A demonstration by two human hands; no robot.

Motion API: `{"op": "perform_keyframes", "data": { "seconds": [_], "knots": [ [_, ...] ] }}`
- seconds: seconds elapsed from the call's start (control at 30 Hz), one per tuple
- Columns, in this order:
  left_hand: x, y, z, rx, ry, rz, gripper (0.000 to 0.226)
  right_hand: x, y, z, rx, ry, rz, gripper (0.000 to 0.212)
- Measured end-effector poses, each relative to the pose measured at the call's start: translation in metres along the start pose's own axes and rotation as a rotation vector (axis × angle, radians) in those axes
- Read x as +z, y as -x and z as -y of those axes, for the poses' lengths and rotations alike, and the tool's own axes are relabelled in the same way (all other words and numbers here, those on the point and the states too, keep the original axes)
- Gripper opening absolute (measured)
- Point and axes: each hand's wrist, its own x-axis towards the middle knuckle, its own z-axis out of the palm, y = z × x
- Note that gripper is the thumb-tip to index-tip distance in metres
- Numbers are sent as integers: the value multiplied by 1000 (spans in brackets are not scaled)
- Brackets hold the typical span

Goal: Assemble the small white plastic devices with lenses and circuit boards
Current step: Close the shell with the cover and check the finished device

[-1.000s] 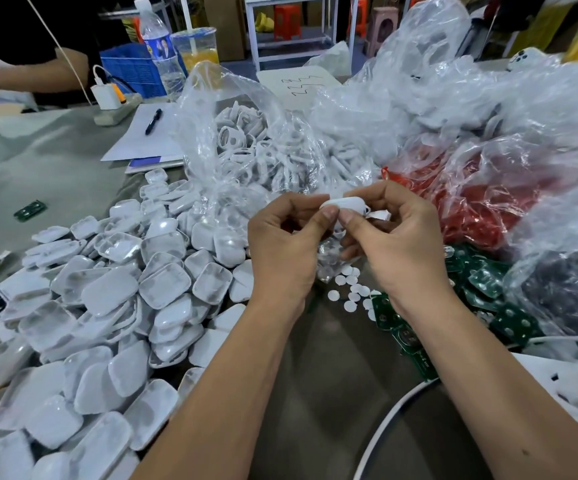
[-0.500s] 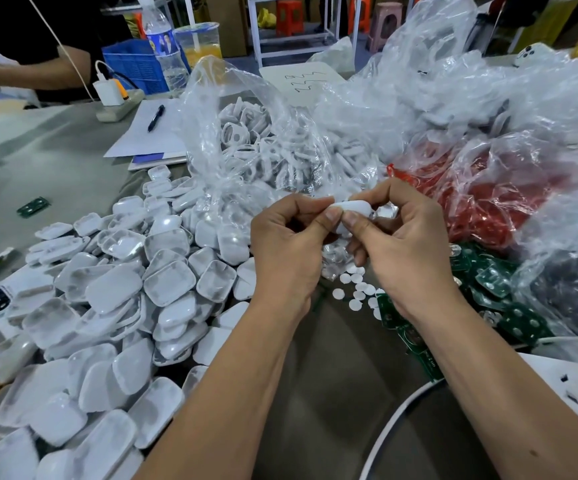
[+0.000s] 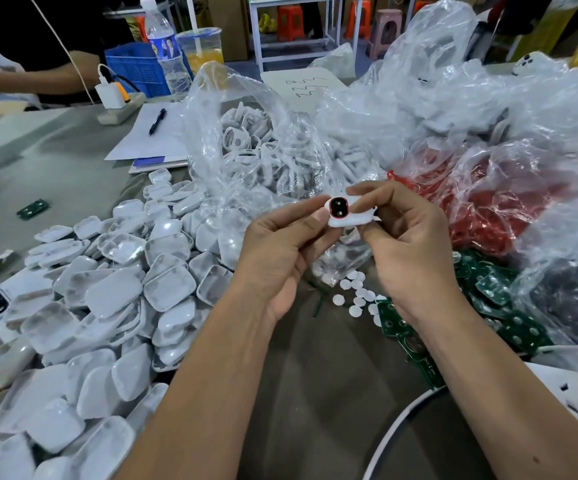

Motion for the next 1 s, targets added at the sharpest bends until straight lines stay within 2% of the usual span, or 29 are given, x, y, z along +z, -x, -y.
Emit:
{"op": "perform_keyframes", "data": {
  "seconds": [0.1, 0.17, 0.27, 0.47, 0.6, 0.8, 1.0],
  "knots": [
    [-2, -2, -1, 45, -19, -20, 36, 1, -1, 1, 2, -87, -8, 46],
    [-4, -2, -1, 67, -35, -25, 34, 2, -2, 2, 49, -198, -32, 35],
    [-3, -3, 1, 81, -68, -28, 26, 2, -1, 2, 131, -121, -66, 16],
    [-3, -1, 1, 36, -81, 4, 14, 0, 0, 2, 195, -74, -100, 18],
    [-2, -2, 0, -9, -120, 4, 14, -1, -1, 2, 212, -67, -98, 15],
    [-5, -2, 0, 54, -221, 5, 25, 0, 0, 3, 231, -111, -6, 16],
    [-1, -2, 5, 19, -173, 0, 12, 0, 0, 3, 263, -129, -31, 17]
  ]
}}
